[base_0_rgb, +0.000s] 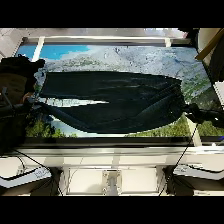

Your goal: Fold the clothes and pants, and hang the long-sleeved shirts on hangers.

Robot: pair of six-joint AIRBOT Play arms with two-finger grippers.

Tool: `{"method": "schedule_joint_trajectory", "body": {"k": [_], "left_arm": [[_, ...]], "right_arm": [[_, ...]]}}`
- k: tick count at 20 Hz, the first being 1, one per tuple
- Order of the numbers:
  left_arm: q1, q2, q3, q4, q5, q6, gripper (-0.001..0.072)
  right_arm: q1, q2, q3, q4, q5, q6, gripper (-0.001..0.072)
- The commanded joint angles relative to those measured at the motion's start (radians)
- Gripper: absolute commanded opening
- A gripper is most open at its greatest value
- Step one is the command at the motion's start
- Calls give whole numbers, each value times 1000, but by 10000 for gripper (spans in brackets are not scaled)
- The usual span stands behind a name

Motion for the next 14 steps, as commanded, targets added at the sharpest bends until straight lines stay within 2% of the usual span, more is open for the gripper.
{"method": "schedule_joint_trajectory", "body": {"k": [1,3,4,5,6,7,10,14], "left_arm": [[-6,1,4,-2,8,-11,15],[-6,1,4,2,8,-11,16],[-6,1,4,6,7,-11,16],[-6,1,4,5,0,-11,16],[-6,5,4,6,0,-11,16],[-1,10,5,6,0,-11,16],[23,39,54,93,-37,-46,16],[31,95,161,318,-163,-119,15]], "right_arm": [[66,-105,47,50,-82,-16,555],[68,-105,50,53,-112,-2,542],[68,-103,55,47,-97,-3,415],[67,-97,65,32,-71,-5,218],[68,-86,82,9,-32,-8,86],[65,-67,103,-28,4,-7,30],[21,30,153,-142,108,55,29],[-96,216,148,-355,361,79,29]]}}
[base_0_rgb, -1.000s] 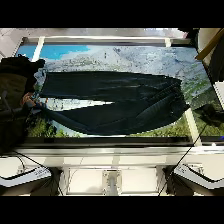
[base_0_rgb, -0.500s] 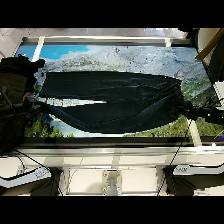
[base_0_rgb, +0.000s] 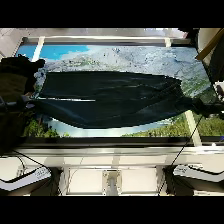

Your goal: Fold the clothes and pants, and hang the long-sleeved shirts on hangers.

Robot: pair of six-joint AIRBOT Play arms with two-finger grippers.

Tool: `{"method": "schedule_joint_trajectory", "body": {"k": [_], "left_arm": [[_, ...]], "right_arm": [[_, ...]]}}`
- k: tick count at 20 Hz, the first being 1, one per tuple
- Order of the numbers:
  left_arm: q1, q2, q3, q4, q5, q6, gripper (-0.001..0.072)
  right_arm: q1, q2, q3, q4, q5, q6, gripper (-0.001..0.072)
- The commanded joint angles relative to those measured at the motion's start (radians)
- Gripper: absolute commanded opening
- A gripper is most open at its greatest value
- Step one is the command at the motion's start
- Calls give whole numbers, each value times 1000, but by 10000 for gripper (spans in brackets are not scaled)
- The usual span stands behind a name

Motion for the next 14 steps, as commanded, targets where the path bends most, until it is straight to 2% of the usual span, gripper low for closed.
{"method": "schedule_joint_trajectory", "body": {"k": [1,6,9,11,12,14], "left_arm": [[7,54,61,154,-118,-47,15],[8,158,61,302,-273,-54,15],[-16,177,82,309,-232,-55,13],[-85,107,156,317,-154,-91,13],[-133,32,233,348,-127,-143,13],[-218,-168,446,409,-164,-247,13]], "right_arm": [[-96,158,-2,-165,223,23,29],[-214,416,-9,-190,301,13,27],[-245,484,-9,-181,296,38,25],[-188,451,-9,-176,265,84,25],[-161,424,-9,-182,232,117,25],[-116,348,-9,-169,141,179,25]]}}
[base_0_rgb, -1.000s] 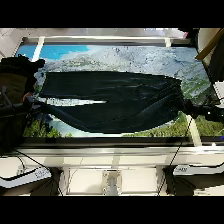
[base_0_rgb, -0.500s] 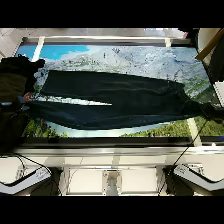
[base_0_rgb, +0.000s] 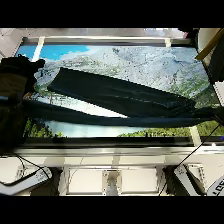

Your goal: Fold the clothes and pants, and hang the long-sleeved shirts on hangers.

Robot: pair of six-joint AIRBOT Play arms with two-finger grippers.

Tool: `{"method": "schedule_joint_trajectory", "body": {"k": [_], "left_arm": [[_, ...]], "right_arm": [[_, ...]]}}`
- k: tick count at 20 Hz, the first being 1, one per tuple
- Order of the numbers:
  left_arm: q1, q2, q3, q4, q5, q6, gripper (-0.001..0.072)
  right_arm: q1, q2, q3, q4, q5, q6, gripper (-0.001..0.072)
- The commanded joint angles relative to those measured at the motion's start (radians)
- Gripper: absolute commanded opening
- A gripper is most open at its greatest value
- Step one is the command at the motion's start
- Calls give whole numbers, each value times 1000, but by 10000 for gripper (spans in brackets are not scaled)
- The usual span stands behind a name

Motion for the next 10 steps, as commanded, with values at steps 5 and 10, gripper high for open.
{"method": "schedule_joint_trajectory", "body": {"k": [5,10], "left_arm": [[-272,-675,773,111,-127,-314,13],[-306,-857,902,108,8,-426,13]], "right_arm": [[189,-235,0,56,-304,128,25],[255,-399,43,59,-524,217,25]]}}
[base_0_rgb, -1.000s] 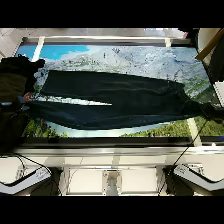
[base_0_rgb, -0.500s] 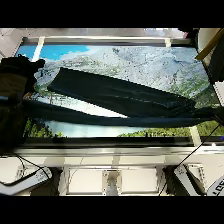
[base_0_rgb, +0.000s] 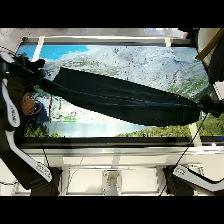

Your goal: Fold the clothes and pants, and hang the long-sleeved shirts on hangers.

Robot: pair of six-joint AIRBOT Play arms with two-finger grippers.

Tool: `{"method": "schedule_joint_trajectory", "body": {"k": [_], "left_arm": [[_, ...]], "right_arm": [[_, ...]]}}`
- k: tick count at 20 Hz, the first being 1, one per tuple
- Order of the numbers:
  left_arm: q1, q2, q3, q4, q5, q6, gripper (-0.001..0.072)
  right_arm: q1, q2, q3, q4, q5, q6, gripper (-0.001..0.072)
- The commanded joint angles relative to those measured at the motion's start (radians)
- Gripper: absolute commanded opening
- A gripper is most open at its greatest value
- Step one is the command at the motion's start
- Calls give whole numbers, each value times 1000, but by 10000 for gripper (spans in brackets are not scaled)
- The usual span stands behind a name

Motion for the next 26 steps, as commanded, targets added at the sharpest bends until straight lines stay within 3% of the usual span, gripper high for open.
{"method": "schedule_joint_trajectory", "body": {"k": [1,4,5,6,7,10,13,14,15,16,18,20,22,24,26], "left_arm": [[-21,-121,86,-1,81,-98,14],[-20,-127,81,-60,124,-98,26],[-16,-125,81,-95,158,-98,160],[-11,-122,81,-137,195,-98,535],[-2,-119,81,-200,247,-103,659],[37,-105,81,-455,400,-127,644],[64,-74,80,-616,411,-18,644],[71,-56,79,-615,383,18,644],[81,-32,67,-615,358,51,644],[97,-1,42,-610,328,83,644],[129,66,-16,-536,215,118,641],[145,130,-69,-343,28,118,562],[130,190,-143,-131,-117,121,562],[111,267,-294,-77,-117,123,562],[76,369,-511,-80,10,158,562]], "right_arm": [[33,-118,48,8,-148,58,25],[51,-196,92,39,-164,63,26],[58,-214,96,51,-190,96,26],[61,-230,98,56,-225,156,26],[61,-243,101,56,-252,213,26],[61,-256,103,58,-319,320,27],[58,-255,126,102,-341,326,41],[58,-255,146,99,-316,293,157],[50,-253,172,79,-273,244,387],[43,-249,199,40,-220,214,475],[24,-216,242,-65,-122,172,475],[-2,-138,245,-180,-74,154,475],[-32,-52,232,-265,-14,132,475],[-74,48,145,-264,2,80,477],[-107,152,2,-237,3,18,478]]}}
